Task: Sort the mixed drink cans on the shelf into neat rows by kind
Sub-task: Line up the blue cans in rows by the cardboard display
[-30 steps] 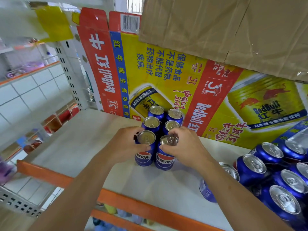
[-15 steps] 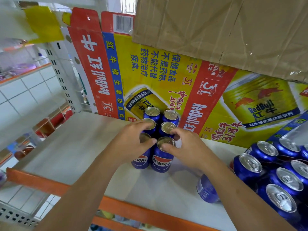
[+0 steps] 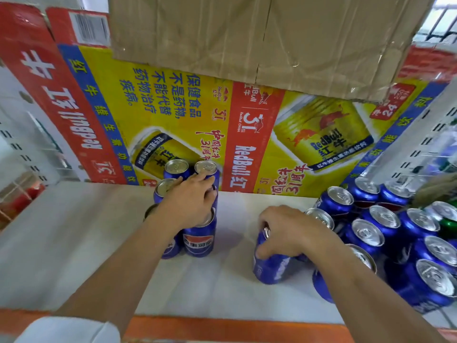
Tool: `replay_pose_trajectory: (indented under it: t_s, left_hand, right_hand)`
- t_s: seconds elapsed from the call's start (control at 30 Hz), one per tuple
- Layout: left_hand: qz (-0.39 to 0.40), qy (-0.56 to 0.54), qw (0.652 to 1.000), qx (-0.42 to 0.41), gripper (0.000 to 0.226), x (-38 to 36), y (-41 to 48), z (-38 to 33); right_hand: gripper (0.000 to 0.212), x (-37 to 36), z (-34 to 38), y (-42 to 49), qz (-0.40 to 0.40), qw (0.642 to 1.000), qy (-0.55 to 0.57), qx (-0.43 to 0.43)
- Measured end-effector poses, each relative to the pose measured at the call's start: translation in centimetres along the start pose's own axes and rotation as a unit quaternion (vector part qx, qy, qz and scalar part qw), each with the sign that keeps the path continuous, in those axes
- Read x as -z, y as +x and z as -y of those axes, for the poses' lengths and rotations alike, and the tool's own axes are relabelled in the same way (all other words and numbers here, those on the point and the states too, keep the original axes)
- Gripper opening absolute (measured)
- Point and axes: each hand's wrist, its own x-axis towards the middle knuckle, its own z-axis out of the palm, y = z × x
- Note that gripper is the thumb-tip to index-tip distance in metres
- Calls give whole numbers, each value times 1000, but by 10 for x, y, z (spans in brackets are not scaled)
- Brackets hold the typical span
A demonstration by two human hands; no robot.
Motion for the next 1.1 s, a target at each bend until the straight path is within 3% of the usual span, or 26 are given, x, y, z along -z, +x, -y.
replay_pose_trajectory:
  t_s: [0.1,0.27,0.4,0.47,0.57,0.7,0.9,1.1]
  left_hand:
    - [10,7,1000,-6,44,-2,1,1]
    - [7,-14,1000,4,47,-5,1,5]
    - [-8,-22,1000,-3,46,-4,2,6]
    - [-13,-13,1000,-12,46,-2,5,7]
    - [-42,-11,999,-15,48,2,11,11]
    - [1,-21,1000,6,53,-1,17,17]
    - [16,5,1000,13,53,-7,20,22]
    - [8,11,1000,6,52,-9,21,24]
  right_hand:
    - [44,-1,2,13,-72,996,46,-6]
    - [58,-2,13,41,-157,985,61,-24]
    - [67,11,5,38,-68,995,70,7]
    - [60,17,1,34,-38,995,95,15]
    - [38,18,3,36,-134,988,74,-30]
    - [47,20,9,40,-160,984,57,-49]
    - [69,21,-1,45,-47,990,124,47]
    - [32,5,-5,59,-149,963,224,33]
